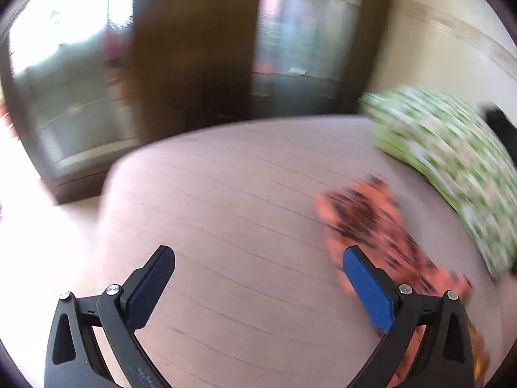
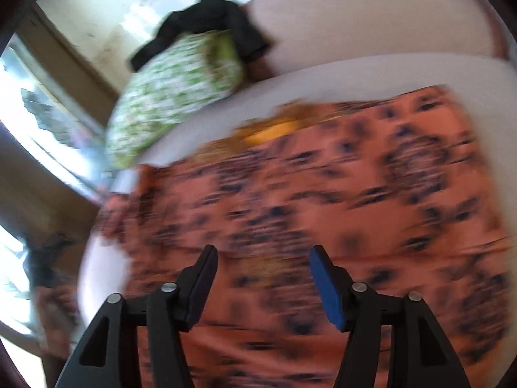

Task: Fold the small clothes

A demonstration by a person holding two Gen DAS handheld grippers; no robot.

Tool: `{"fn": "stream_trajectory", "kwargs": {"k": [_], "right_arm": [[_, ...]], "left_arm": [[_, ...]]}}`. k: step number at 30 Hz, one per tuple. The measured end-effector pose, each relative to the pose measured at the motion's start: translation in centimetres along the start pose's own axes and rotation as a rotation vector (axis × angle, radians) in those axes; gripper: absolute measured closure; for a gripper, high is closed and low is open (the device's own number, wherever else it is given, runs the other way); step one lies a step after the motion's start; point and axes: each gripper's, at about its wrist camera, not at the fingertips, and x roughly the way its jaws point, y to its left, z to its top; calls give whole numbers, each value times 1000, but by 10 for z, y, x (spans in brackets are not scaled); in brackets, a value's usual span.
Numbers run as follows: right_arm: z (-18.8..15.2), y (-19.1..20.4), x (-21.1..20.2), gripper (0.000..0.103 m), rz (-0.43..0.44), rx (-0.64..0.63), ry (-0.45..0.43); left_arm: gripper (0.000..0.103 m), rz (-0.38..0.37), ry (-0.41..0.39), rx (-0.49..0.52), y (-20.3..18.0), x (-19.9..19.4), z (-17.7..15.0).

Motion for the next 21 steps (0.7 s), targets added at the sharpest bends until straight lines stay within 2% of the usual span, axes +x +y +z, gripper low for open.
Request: {"fn": "stream_trajectory", "kwargs": {"k": [2,8,13,17,21], "right_arm": [[-2,29,18,24,89,-3,14],[1,151,118,24,314,14,166],[11,219,192,24,352,55,216],[15,238,252,26,313,147,279],[14,249,274,36,316,180,262]], "left_arm": [[0,31,-4,-39,13,0,6],[0,43,19,-47,23,7,14],[0,15,75,-63,25,19,20],[0,7,91,-85,28,28,27],[0,-16,138,-140,32,39,24]]}}
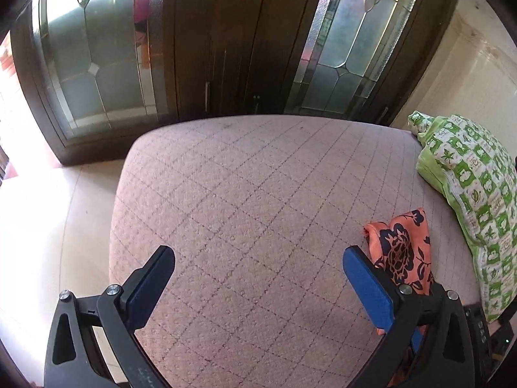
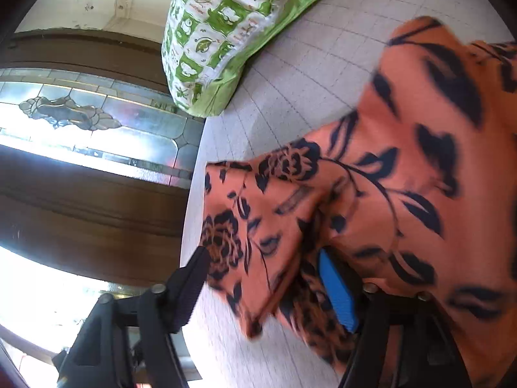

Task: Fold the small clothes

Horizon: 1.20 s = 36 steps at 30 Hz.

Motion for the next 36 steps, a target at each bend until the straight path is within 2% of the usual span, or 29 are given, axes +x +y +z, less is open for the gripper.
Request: {"fn": "stream_trajectory", "kwargs": {"k": [1,2,3,5,6,8,11,15,19,23,25,28,30,32,34,36], "right_arm": [[1,2,3,40,7,3,-5],[1,6,7,58,13,-3,2],[1,9,10,82,1,-22,12],[0,19,9,93,-77,-85,-7],[-3,24,1,96,-101,-120,-35],[-6,26,-21,97,-114,-155,-103],[-7,30,-77,97,-119,-190,-253],[-4,18,-181,97,-173,-232,-439],[4,-27,-307,97,-306,-204,-623],[6,-94,-396,97,-489,-110,-734],[7,-139,-428,97,-567,-48,-735],[11,-208,-443,93,-624,127,-624],[6,-241,-447,92,-705,200,-584],[-4,-258,-455,86,-687,241,-600],[-18,-270,-469,83,-628,269,-637],[-25,-268,-472,80,-620,247,-680]], "left_arm": [[0,-8,12,-6,0,2,0],[0,-15,20,-10,0,3,-1],[0,-17,19,-11,0,3,-1],[0,-14,8,-7,0,0,0],[0,-11,0,-5,1,-1,0],[0,-3,-12,-6,2,-2,1],[0,-2,-14,-6,1,-3,0],[0,-8,-33,56,-16,-11,-10],[0,-46,-58,178,-48,-23,-32],[0,-95,-86,355,-93,-38,-67],[0,-142,-95,444,-115,-47,-88],[0,-217,-105,605,-151,-60,-128],[0,-236,-133,737,-174,-69,-161],[0,-250,-149,853,-192,-74,-191],[0,-295,-104,938,-204,-73,-217],[0,-309,-39,1013,-216,-64,-238]]}}
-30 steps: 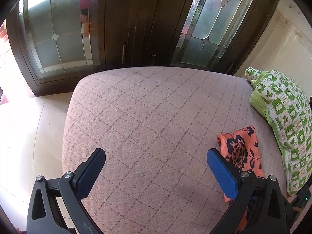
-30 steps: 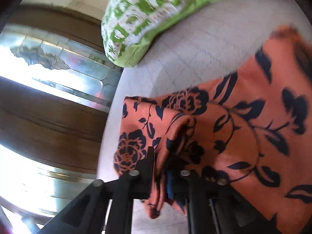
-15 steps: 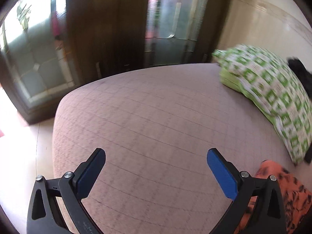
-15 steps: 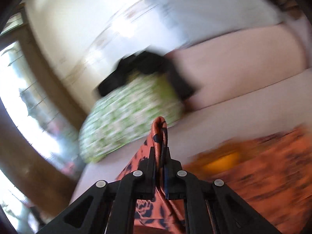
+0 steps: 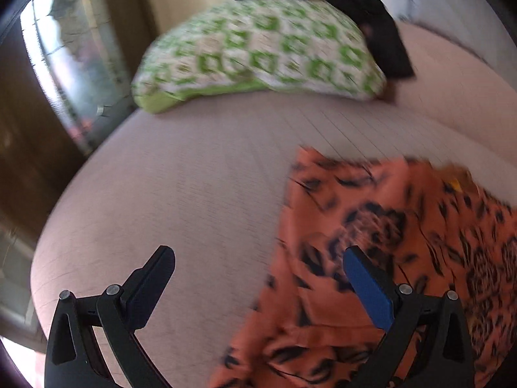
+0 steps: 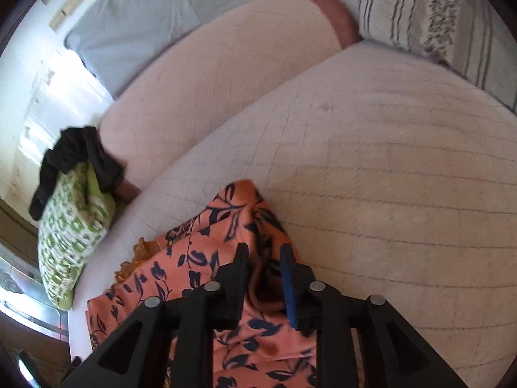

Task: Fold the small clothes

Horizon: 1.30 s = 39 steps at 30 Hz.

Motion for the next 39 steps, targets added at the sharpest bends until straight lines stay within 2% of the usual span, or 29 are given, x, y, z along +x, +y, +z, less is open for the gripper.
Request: {"fn": "stream_trajectory", "kwargs": {"k": [1,4,6,9,11,12,15,18,21,23,24,26,27,29,31,32,34,35,37,38,39], "right_arm": [[-2,0,-5,80,11,-26,-19],[-14,16,-16,80,60,-130,-77],[-19,27,-16,80,108,-175,-81],[-24,46,16,79,140,-228,44],[-28,44,50,79,58,-228,157],[-28,39,59,79,57,-201,174],[-18,37,53,79,90,-121,178],[-15,50,39,77,140,-150,131],[-21,65,40,78,195,-186,145],[-31,73,58,79,130,-215,195],[-38,72,70,79,110,-219,226],[-39,74,68,79,121,-205,186],[-39,77,66,79,109,-211,197],[-39,81,59,79,125,-225,205],[-40,87,57,79,134,-218,177],[-39,87,56,79,123,-218,170],[-41,77,57,79,76,-206,164],[-41,72,60,79,86,-186,173],[-37,64,61,79,107,-156,176],[-37,66,59,79,100,-168,175],[-37,70,55,78,105,-189,176]], "left_arm": [[0,1,40,31,-12,9,-3],[0,31,93,102,-33,26,-12],[0,53,59,111,-39,22,-13],[0,44,68,102,-41,19,-13],[0,29,65,76,-40,18,-11],[0,28,55,70,-35,11,-15],[0,40,-17,81,-32,-8,-19],[0,33,-66,104,-40,-13,-17],[0,21,-22,162,-53,2,-20],[0,31,6,189,-63,13,-26],[0,27,-8,177,-62,12,-25],[0,14,21,169,-60,12,-22],[0,1,33,160,-58,11,-21],[0,-22,52,109,-47,10,-14],[0,-48,44,41,-33,3,-9],[0,-43,35,21,-27,2,-6],[0,16,12,-28,-13,-1,-2],[0,36,19,-41,-8,2,-2],[0,51,90,-53,-3,16,-5],[0,36,144,-62,-2,25,-8],[0,30,162,-75,-2,28,-9]]}}
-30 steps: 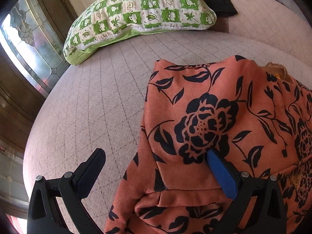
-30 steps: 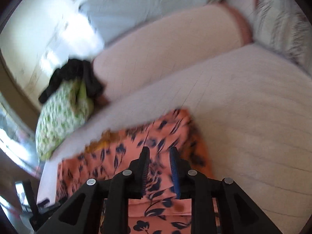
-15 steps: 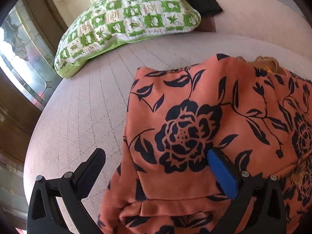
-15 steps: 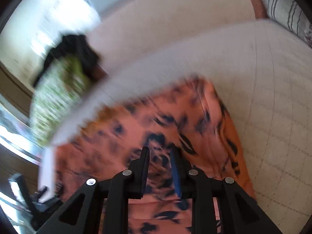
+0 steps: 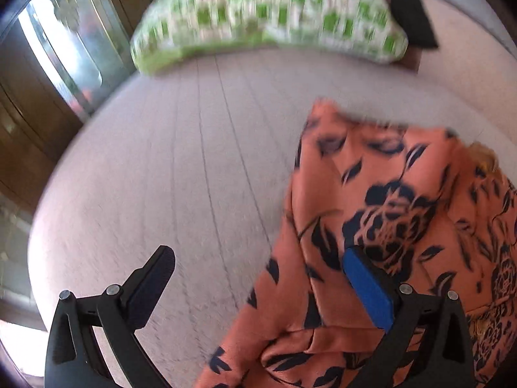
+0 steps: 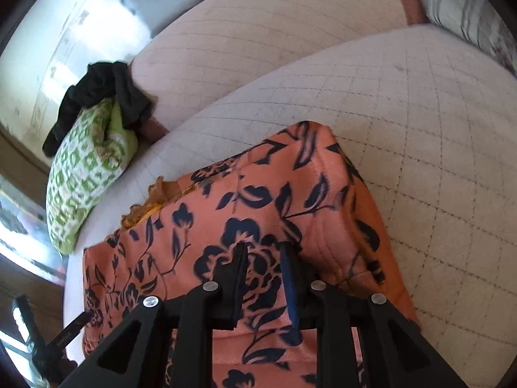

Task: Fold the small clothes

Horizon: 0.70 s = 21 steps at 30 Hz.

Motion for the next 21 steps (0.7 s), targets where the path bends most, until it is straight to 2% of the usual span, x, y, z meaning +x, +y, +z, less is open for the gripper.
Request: {"fn": "stream_trajectory", "kwargs": {"k": [3,6,9,12,15,17,18,19,21], "right_arm": [[-6,26,-10,78,102,-63,-3],[-12,71,-3,77,209,-129,36],[-17,127,17,77,279,-191,79],[-24,182,48,77,384,-184,174],[-34,217,88,77,370,-178,242],[-39,223,121,79,288,-160,303],[-40,221,133,79,275,-125,310],[-38,215,132,79,307,-66,285],[-36,208,128,79,332,-13,317]], "left_arm": [[0,9,-20,-5,-2,-8,1],[0,28,-57,-7,-1,-19,2],[0,36,-82,-27,7,-27,1],[0,30,-77,-25,14,-24,5],[0,39,-29,-1,13,-12,7],[0,50,19,30,12,3,9],[0,45,34,35,12,7,9],[0,34,37,30,13,8,9],[0,24,28,21,18,6,12]]}}
